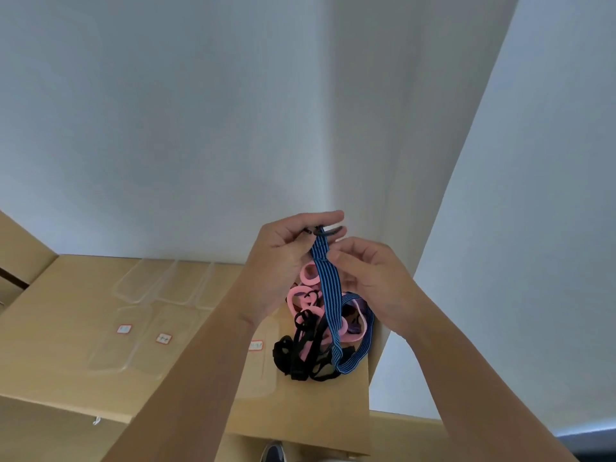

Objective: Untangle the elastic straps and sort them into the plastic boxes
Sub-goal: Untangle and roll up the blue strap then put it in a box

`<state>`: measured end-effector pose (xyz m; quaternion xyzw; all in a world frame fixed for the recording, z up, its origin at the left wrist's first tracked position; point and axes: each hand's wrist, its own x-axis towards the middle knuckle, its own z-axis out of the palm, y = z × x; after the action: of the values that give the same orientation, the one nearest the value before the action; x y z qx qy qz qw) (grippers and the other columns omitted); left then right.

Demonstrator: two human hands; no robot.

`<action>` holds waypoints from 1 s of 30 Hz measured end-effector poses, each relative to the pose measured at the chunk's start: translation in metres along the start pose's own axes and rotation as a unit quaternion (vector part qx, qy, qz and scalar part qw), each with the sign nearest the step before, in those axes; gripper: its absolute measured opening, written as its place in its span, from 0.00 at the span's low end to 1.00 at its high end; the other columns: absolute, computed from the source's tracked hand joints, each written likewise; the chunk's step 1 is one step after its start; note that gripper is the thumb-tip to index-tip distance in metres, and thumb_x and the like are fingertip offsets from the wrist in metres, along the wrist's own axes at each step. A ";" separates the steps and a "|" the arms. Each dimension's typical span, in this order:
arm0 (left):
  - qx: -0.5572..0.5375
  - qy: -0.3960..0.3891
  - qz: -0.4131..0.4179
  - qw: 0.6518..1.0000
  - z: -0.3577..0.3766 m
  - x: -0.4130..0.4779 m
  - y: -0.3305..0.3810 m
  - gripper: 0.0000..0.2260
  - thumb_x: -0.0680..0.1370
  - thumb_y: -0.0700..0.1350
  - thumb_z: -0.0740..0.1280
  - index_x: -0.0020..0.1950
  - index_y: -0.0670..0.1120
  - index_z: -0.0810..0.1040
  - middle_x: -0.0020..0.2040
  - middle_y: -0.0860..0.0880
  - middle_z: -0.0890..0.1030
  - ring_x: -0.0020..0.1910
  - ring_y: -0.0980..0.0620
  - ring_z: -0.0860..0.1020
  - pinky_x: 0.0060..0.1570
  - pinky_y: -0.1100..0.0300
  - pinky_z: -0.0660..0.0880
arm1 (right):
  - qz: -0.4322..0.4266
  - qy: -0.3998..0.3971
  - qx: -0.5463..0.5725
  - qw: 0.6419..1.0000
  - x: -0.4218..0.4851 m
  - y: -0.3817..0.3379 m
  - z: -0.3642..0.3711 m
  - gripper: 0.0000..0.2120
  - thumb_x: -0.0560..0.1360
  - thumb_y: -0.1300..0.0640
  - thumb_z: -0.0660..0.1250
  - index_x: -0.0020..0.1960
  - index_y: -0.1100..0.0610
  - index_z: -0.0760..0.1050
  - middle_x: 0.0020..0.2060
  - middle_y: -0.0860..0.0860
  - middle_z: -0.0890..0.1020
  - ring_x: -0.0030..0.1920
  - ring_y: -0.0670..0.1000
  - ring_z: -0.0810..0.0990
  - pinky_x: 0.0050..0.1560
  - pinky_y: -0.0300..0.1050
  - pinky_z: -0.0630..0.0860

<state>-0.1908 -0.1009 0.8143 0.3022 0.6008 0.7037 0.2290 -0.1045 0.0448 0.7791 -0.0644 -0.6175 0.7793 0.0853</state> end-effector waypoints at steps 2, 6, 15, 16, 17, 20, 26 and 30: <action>-0.029 -0.018 -0.011 0.999 -0.001 -0.001 0.006 0.21 0.79 0.28 0.54 0.64 0.38 0.81 0.66 0.42 0.82 0.67 0.41 0.79 0.67 0.46 0.76 | -0.019 0.008 -0.004 1.000 -0.004 -0.009 0.002 0.10 0.81 0.60 0.65 0.45 0.53 0.83 0.39 0.57 0.86 0.38 0.55 0.86 0.39 0.47 0.82; -0.047 -0.017 -0.012 0.999 0.004 -0.003 0.020 0.17 0.81 0.37 0.58 0.67 0.42 0.80 0.63 0.41 0.83 0.63 0.41 0.81 0.58 0.47 0.81 | -0.029 0.061 -0.023 0.997 -0.007 -0.023 0.004 0.05 0.81 0.60 0.66 0.50 0.61 0.79 0.36 0.55 0.85 0.31 0.54 0.84 0.34 0.49 0.84; 0.111 0.102 0.014 0.989 0.012 0.002 0.021 0.17 0.78 0.37 0.73 0.66 0.47 0.80 0.47 0.46 0.87 0.45 0.48 0.86 0.44 0.57 0.82 | -0.013 0.062 -0.024 0.998 -0.014 -0.038 0.000 0.12 0.83 0.55 0.62 0.51 0.59 0.82 0.41 0.59 0.85 0.34 0.57 0.84 0.40 0.56 0.82; 0.102 0.109 0.012 0.989 0.012 0.002 0.020 0.16 0.78 0.37 0.73 0.64 0.47 0.81 0.47 0.45 0.87 0.45 0.47 0.86 0.44 0.56 0.82 | 0.000 0.046 0.000 0.999 -0.015 -0.038 -0.003 0.15 0.83 0.52 0.61 0.51 0.60 0.82 0.41 0.59 0.85 0.35 0.59 0.83 0.41 0.56 0.81; 0.095 0.114 0.011 0.989 0.013 0.001 0.019 0.16 0.77 0.36 0.73 0.64 0.47 0.81 0.47 0.45 0.87 0.45 0.46 0.86 0.44 0.56 0.82 | 0.006 0.029 -0.002 1.000 -0.017 -0.039 -0.006 0.17 0.82 0.48 0.62 0.51 0.59 0.83 0.42 0.60 0.85 0.36 0.62 0.83 0.41 0.55 0.82; 0.085 0.124 0.013 0.989 0.015 0.000 0.019 0.16 0.77 0.36 0.74 0.63 0.47 0.81 0.45 0.45 0.87 0.43 0.47 0.86 0.42 0.57 0.82 | -0.008 0.002 -0.075 0.997 -0.021 -0.037 -0.010 0.14 0.76 0.44 0.69 0.48 0.54 0.85 0.39 0.57 0.86 0.32 0.59 0.82 0.36 0.46 0.82; 0.123 0.154 0.042 0.979 0.026 0.001 0.023 0.16 0.76 0.36 0.75 0.61 0.51 0.83 0.44 0.50 0.87 0.41 0.49 0.86 0.41 0.58 0.83 | -0.027 0.055 -0.072 0.996 -0.021 -0.037 -0.007 0.11 0.80 0.57 0.68 0.41 0.50 0.84 0.35 0.55 0.86 0.28 0.51 0.81 0.31 0.43 0.80; 0.208 0.172 0.082 0.960 0.031 0.001 0.022 0.17 0.76 0.38 0.75 0.58 0.59 0.82 0.45 0.57 0.86 0.42 0.56 0.83 0.45 0.58 0.82 | -0.018 0.105 -0.065 0.992 -0.019 -0.040 -0.002 0.05 0.81 0.58 0.68 0.47 0.57 0.81 0.38 0.54 0.87 0.29 0.54 0.84 0.33 0.44 0.83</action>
<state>-0.1689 -0.0815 0.8394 0.2658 0.7372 0.6212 -0.0039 -0.0833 0.0519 0.8178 -0.1398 -0.6555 0.7249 0.1593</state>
